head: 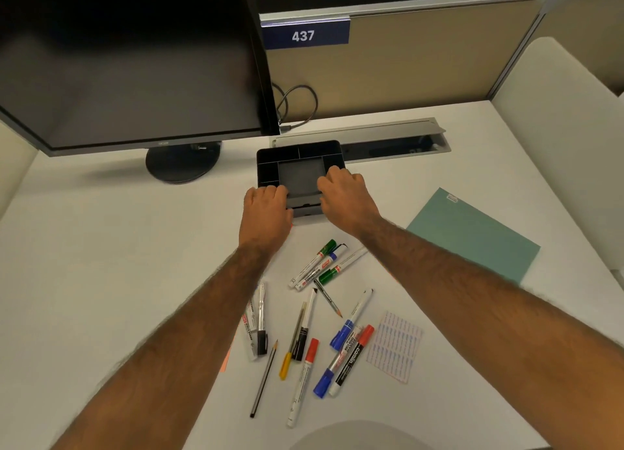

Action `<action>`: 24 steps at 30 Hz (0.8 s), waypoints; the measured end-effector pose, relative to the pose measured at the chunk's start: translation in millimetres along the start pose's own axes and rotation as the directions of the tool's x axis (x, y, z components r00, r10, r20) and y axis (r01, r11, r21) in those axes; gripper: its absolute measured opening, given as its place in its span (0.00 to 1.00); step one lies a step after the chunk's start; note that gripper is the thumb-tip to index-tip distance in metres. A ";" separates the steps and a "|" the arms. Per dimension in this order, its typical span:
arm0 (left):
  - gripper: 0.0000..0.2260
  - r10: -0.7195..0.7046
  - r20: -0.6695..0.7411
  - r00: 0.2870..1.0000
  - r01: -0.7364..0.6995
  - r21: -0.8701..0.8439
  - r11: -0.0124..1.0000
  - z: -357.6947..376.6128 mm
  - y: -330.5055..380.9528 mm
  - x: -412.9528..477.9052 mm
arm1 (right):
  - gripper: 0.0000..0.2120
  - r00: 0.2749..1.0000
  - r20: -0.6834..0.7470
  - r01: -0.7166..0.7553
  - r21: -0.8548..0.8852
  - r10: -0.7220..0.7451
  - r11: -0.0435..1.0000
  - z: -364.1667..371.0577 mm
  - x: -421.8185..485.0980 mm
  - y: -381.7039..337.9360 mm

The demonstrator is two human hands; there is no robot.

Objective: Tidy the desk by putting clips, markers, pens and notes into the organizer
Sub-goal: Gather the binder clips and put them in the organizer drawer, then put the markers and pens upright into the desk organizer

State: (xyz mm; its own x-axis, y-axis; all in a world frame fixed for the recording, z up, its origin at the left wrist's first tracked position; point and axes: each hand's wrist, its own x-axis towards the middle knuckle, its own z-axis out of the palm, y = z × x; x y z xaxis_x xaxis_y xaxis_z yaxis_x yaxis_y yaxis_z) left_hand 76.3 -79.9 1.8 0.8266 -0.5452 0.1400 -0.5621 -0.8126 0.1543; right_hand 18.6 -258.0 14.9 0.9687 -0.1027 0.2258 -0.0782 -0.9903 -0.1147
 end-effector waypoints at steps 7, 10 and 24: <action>0.24 0.001 0.107 0.994 0.038 -0.357 0.933 14.1 33.0 -157.4 | 0.11 0.997 0.072 0.008 0.195 -0.023 0.981 -6.5 -143.1 -11.7; 0.21 0.048 0.139 0.989 0.006 -0.365 0.931 24.8 28.9 -235.8 | 0.09 0.966 0.224 0.088 0.188 -0.130 0.978 -8.4 -210.7 -6.6; 0.13 -0.027 0.080 0.996 0.058 -0.424 0.904 4.2 37.0 -285.2 | 0.18 0.946 0.274 0.172 0.024 -0.172 0.985 -4.2 -262.3 -10.1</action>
State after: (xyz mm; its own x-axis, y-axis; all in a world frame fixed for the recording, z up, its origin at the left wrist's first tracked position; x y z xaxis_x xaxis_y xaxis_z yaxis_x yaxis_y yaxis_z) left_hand -180.1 44.7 -36.5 0.8410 -0.5380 0.0573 -0.4725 -0.6786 0.5624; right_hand -235.7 -221.5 -39.1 0.9947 0.0983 -0.0312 0.0949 -0.9907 -0.0972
